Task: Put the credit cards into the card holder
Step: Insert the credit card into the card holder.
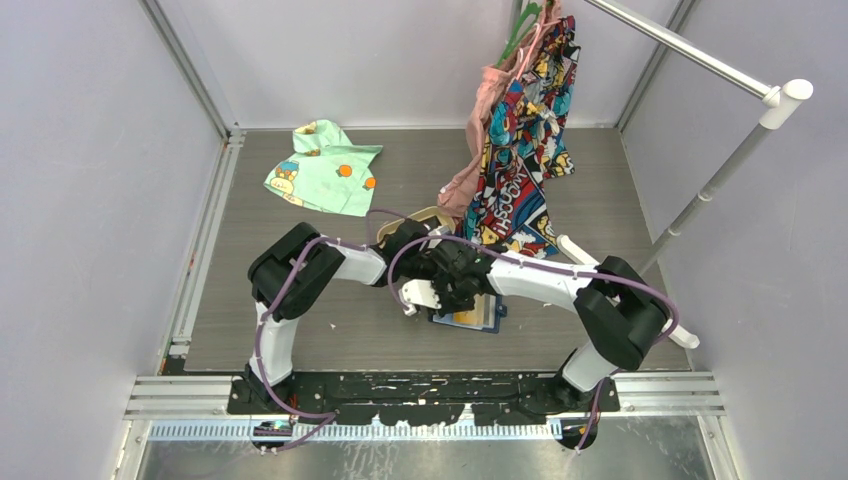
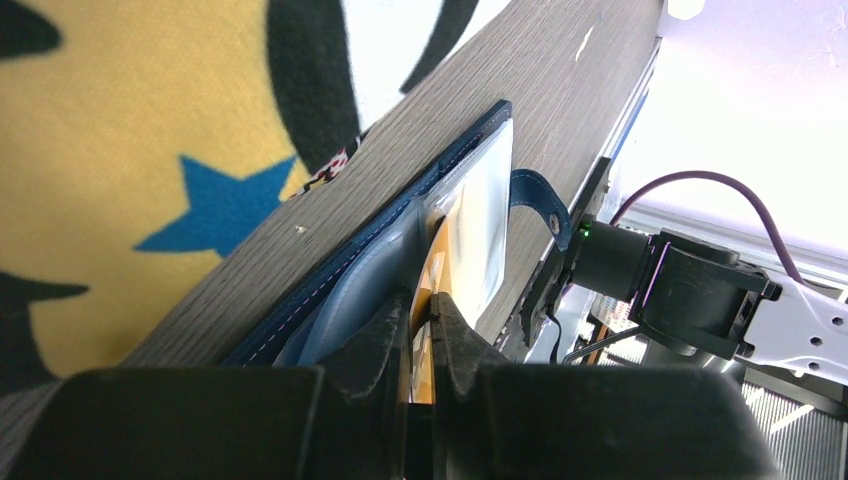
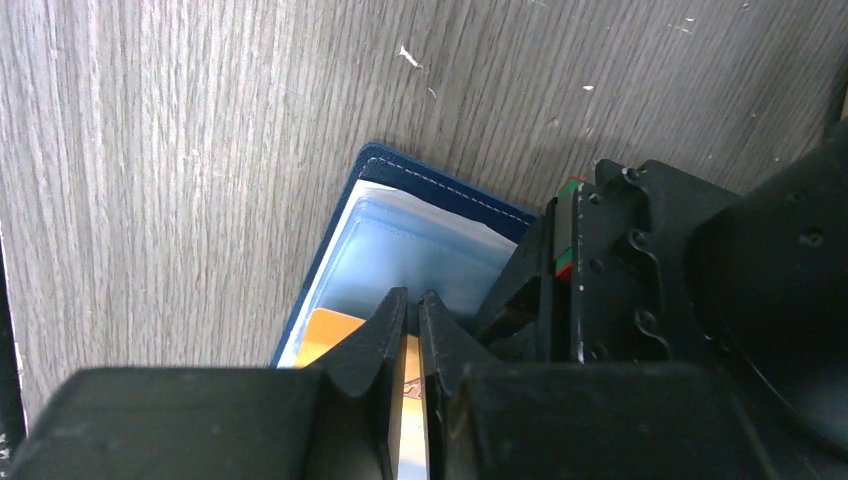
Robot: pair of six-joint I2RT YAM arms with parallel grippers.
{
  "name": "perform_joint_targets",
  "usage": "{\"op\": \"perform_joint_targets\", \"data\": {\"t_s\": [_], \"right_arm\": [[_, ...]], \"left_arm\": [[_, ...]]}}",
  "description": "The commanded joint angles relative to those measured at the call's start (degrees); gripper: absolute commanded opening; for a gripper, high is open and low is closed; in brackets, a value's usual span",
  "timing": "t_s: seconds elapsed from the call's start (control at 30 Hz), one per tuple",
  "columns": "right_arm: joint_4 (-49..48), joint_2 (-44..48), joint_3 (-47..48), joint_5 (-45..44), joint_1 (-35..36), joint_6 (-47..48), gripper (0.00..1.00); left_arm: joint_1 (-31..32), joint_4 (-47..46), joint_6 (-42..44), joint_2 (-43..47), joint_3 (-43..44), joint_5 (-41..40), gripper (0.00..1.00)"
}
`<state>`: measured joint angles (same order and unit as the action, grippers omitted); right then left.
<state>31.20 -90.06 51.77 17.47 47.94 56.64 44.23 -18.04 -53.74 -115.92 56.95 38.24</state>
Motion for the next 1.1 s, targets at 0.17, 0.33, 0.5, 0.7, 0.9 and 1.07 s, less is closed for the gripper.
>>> {"op": "perform_joint_targets", "data": {"t_s": [0.17, 0.33, 0.5, 0.7, 0.9, 1.07], "right_arm": [[-0.5, 2.1, -2.4, -4.6, 0.2, 1.7, 0.16], [0.6, 4.0, -3.5, -5.1, -1.6, 2.0, 0.16], [0.9, 5.2, -4.3, -5.4, -3.0, 2.0, 0.16], [0.5, 5.1, -4.6, -6.4, -4.7, 1.9, 0.16], [0.1, 5.5, -4.8, -7.6, -7.5, 1.2, 0.16], [1.9, 7.6, -3.3, -1.4, -11.7, -1.1, 0.17]], "left_arm": [[0.6, 4.1, 1.5, -1.6, -0.7, -1.5, 0.17], [0.6, 4.3, 1.5, -1.6, -0.7, -1.7, 0.24], [0.6, 4.5, 1.5, -1.6, -0.7, -1.9, 0.31], [0.6, 4.7, 1.5, -1.0, -1.1, -2.5, 0.36], [0.6, 4.3, 1.6, 0.3, -1.9, -3.4, 0.39], [0.5, 4.0, 1.6, 3.0, -2.6, -4.7, 0.40]]}}
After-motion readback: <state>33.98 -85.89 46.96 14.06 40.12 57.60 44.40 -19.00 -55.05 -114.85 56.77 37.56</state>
